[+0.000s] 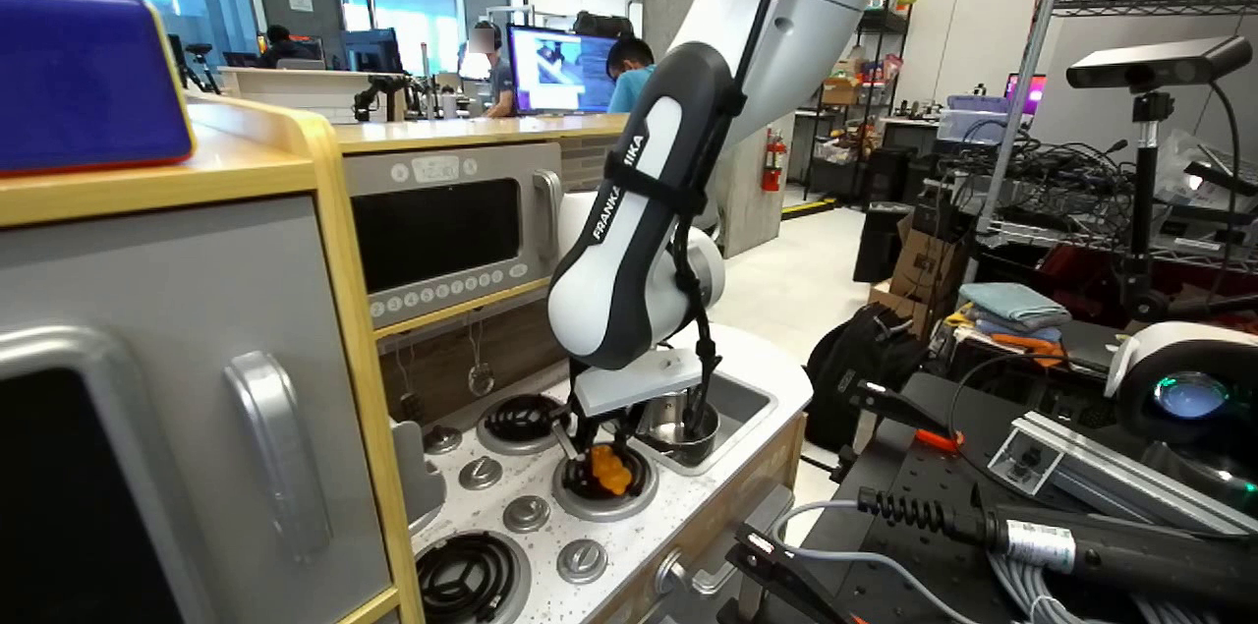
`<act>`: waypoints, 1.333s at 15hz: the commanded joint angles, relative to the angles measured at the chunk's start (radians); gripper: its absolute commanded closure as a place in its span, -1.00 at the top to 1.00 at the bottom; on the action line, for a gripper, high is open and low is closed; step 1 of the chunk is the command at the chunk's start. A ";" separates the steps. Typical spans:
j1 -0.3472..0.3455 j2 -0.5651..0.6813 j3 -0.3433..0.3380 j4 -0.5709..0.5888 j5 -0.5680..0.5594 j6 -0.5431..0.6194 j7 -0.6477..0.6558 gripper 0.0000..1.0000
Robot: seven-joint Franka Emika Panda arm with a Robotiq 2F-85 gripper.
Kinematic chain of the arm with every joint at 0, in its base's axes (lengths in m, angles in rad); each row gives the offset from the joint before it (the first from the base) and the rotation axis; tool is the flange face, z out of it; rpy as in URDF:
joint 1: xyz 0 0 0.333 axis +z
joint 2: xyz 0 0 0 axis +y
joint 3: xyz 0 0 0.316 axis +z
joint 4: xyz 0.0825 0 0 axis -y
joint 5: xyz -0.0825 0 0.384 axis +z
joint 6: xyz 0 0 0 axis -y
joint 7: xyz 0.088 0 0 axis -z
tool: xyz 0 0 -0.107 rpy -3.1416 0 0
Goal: Put the plastic bread loaf inside the silver pot in the sink
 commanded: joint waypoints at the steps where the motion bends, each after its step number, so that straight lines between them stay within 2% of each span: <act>1: -0.014 0.010 0.008 0.017 0.033 0.014 -0.046 -0.60; 3: -0.056 -0.046 0.046 -0.012 0.054 -0.036 -0.074 -0.60; 6: -0.123 -0.113 0.077 -0.024 0.103 -0.048 -0.112 -0.60; 9: -0.149 -0.086 0.016 0.052 0.137 -0.038 -0.064 -0.60; 12: -0.169 -0.048 -0.058 0.129 0.158 -0.079 0.002 -0.60; 14: -0.177 0.000 -0.113 0.197 0.161 -0.159 0.071 -0.60; 16: -0.190 0.038 -0.137 0.261 0.162 -0.276 0.131 -0.60; 20: -0.239 0.123 -0.122 0.410 0.183 -0.508 0.221 -0.60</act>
